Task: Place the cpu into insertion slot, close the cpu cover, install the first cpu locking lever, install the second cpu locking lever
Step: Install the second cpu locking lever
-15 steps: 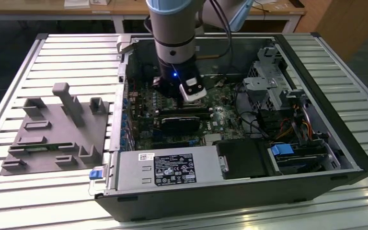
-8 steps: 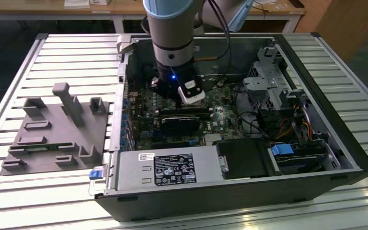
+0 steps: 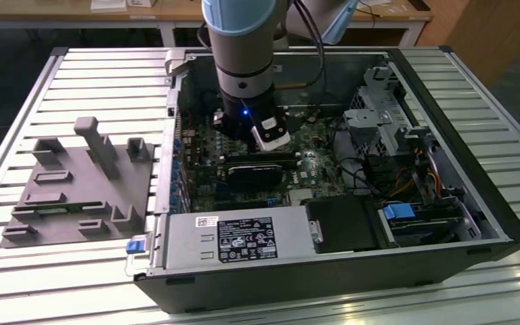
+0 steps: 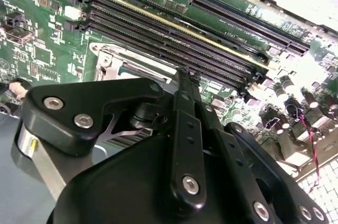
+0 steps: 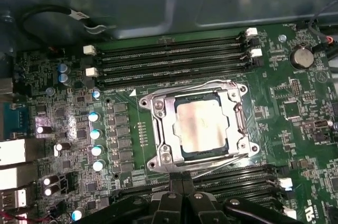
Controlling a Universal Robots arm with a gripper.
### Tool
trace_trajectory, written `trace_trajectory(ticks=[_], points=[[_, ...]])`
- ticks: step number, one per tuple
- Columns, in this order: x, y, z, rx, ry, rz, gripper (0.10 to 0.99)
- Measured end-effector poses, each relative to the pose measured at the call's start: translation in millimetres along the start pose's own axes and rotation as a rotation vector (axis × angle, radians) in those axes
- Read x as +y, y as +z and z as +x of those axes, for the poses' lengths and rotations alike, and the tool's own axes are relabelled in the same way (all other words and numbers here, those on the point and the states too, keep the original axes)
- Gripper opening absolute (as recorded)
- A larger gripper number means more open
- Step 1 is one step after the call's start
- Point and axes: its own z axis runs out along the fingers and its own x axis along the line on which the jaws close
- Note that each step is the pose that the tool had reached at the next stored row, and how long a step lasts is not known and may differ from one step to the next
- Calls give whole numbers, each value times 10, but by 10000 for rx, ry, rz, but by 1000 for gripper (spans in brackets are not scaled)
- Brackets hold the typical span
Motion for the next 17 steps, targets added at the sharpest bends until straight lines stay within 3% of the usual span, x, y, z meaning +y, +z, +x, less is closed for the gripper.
trace_trajectory(ticks=[8,13,17], points=[[-92,-2,-14,38,-113,-120,102],[-140,5,-21,119,-61,-659,102],[-214,8,-32,146,-43,-850,102]])
